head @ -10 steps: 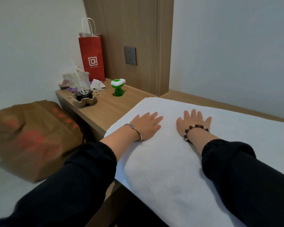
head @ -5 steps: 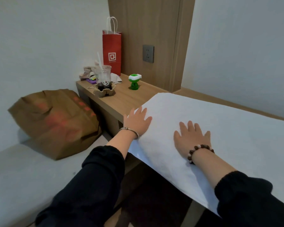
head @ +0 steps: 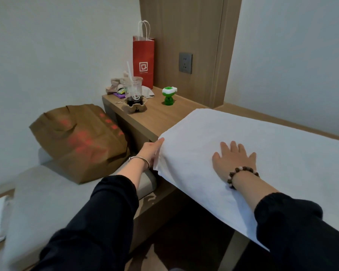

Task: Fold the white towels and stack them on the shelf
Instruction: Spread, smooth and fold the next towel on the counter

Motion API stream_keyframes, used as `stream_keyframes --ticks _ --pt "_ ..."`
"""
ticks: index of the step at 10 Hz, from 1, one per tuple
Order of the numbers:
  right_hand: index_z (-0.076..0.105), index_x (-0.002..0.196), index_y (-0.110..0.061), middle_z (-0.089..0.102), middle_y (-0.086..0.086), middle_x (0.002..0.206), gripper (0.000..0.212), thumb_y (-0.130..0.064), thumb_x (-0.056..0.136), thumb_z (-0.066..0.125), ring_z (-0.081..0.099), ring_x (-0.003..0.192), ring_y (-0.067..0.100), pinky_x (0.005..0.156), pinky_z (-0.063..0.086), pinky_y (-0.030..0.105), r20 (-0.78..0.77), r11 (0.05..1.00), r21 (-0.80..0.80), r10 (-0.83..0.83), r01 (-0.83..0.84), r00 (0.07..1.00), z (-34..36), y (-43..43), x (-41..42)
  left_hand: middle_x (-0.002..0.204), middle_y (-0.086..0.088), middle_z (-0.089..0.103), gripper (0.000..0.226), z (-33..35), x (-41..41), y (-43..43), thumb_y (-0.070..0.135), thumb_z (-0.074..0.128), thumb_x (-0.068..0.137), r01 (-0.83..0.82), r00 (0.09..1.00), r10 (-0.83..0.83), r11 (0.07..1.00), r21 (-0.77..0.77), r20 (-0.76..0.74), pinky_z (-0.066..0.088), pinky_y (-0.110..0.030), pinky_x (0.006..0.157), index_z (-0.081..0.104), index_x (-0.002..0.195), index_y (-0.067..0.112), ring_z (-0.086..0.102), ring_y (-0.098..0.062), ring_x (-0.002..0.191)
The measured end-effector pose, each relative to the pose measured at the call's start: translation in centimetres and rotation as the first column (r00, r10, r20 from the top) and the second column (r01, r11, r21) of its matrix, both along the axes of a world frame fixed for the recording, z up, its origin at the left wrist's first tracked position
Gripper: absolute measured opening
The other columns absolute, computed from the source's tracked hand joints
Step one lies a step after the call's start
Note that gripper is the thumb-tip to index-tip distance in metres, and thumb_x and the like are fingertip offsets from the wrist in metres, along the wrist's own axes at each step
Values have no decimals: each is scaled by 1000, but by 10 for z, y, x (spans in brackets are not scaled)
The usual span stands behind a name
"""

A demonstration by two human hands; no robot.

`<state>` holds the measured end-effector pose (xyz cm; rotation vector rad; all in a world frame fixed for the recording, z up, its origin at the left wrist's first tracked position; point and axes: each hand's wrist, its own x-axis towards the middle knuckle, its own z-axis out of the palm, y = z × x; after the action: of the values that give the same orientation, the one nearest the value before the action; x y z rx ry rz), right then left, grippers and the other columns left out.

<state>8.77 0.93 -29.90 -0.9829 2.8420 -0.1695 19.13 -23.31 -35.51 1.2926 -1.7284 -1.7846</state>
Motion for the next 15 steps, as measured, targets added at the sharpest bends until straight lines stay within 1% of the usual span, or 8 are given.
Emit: stream_keyframes --ticks 3,4,5,6,10,13,14,15 --pt "7 152 -25 -1 1 161 58 -45 98 12 -1 147 23 116 5 54 -23 1000 4 -18 18 1000 -5 -3 -2 122 -8 64 58 36 22 -17 55 64 81 377 911 -394 915 142 119 39 -46 106 59 122 15 59 -28 113" --pt "7 153 -25 -1 1 161 59 -45 98 12 -1 147 23 116 5 54 -29 1000 1 -19 19 999 -6 -2 -2 120 -7 63 49 44 24 -16 42 69 82 443 880 -442 896 36 173 52 -40 89 56 120 13 63 -26 104" --pt "7 152 -24 0 1 161 59 -45 98 12 0 147 23 116 6 55 -39 1000 4 -15 15 999 -6 -1 -2 109 2 54 48 40 23 -11 35 74 80 280 955 -231 910 -305 187 51 -29 73 48 117 19 57 -18 98" --pt "6 153 -25 -2 1 161 59 -46 98 12 -1 147 23 116 5 54 -29 1000 9 -19 20 999 -5 -2 -2 98 7 57 29 35 21 -6 40 69 83 254 966 -181 806 -534 186 45 -22 69 58 101 20 54 -15 95" --pt "6 153 -23 -3 2 161 58 -42 99 11 -2 147 23 116 3 54 -26 999 24 -27 28 999 -2 -3 2 112 -6 64 46 44 14 13 45 60 89 301 933 -224 915 -269 283 49 -37 95 63 113 6 60 -25 102" --pt "-2 152 -18 -14 6 160 59 -41 100 10 -10 147 26 115 -4 55 -219 996 93 28 -8 975 21 -17 -1 64 -1 44 36 99 1 8 27 48 97 220 966 -76 738 -638 246 34 -25 56 48 62 17 43 -14 61" --pt "0 153 -20 -12 4 160 60 -45 100 11 -9 147 25 116 -1 56 -133 998 56 1 6 991 18 -17 -1 82 -5 58 25 85 9 -3 18 37 101 356 897 -42 662 -660 441 45 -28 69 59 94 10 58 -21 83" --pt "1 153 -23 -11 2 160 62 -50 98 9 -8 147 23 115 0 57 -14 999 44 -5 6 1000 1 -9 3 90 -6 59 36 43 19 -1 22 24 104 341 862 -7 748 -569 508 46 -31 79 57 108 6 59 -23 93"
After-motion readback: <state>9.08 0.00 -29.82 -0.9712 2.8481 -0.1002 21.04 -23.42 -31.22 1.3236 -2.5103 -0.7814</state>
